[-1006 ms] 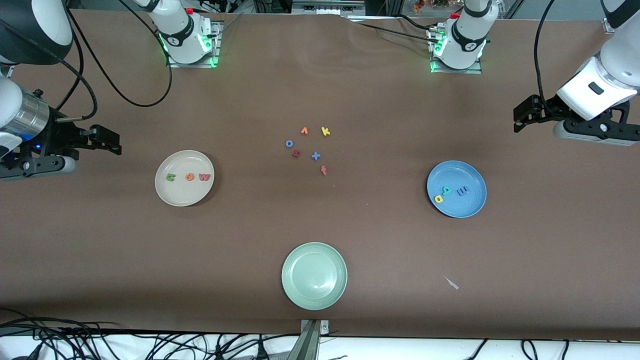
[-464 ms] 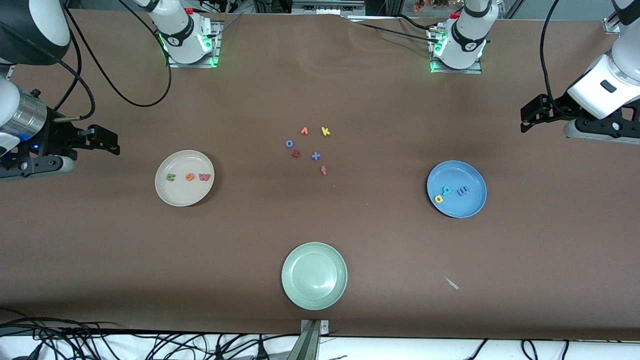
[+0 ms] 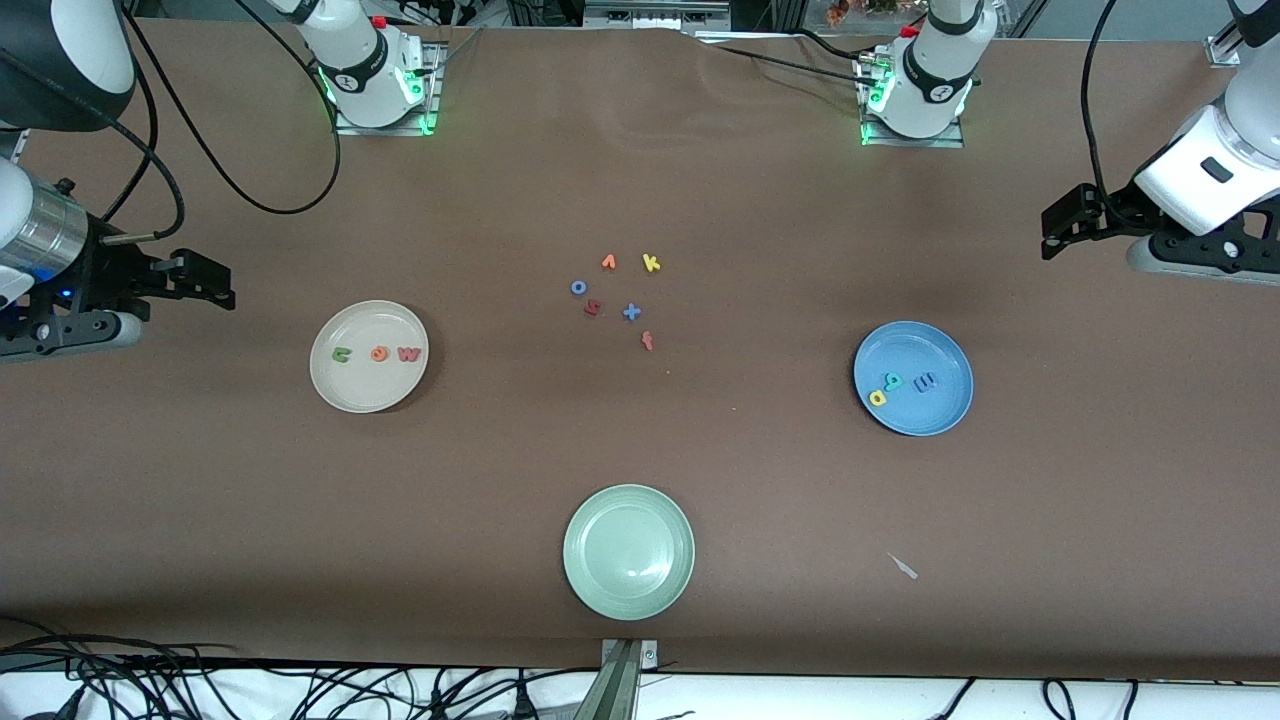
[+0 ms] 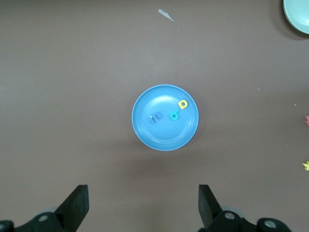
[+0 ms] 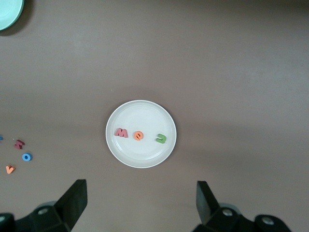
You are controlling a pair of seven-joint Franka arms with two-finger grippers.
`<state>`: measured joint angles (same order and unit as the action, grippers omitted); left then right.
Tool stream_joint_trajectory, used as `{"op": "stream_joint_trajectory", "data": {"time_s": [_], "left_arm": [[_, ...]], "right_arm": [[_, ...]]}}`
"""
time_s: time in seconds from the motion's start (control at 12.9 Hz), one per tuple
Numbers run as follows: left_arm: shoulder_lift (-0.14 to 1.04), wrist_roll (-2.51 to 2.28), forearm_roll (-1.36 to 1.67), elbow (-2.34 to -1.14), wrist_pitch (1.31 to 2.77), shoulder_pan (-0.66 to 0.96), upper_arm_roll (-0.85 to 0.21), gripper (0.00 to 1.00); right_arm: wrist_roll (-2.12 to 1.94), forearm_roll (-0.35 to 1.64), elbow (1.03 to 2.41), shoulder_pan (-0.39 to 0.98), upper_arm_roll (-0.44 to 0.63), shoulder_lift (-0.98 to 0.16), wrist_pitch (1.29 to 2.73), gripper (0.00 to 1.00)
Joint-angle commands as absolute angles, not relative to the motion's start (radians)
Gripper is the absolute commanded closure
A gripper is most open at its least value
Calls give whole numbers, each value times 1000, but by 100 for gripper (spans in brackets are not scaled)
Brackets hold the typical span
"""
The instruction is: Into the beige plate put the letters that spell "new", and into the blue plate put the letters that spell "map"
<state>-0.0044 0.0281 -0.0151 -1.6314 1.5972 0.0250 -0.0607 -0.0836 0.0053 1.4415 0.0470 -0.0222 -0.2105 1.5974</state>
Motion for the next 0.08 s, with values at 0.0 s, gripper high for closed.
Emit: {"op": "stream_joint_trajectory", "data": {"time_s": [0.0], "left_arm": [[-5,29,3,-1608,1571,11,-68,0]], "right_arm": [[-100,17,1425,41,-26,-210,1577,0]]}}
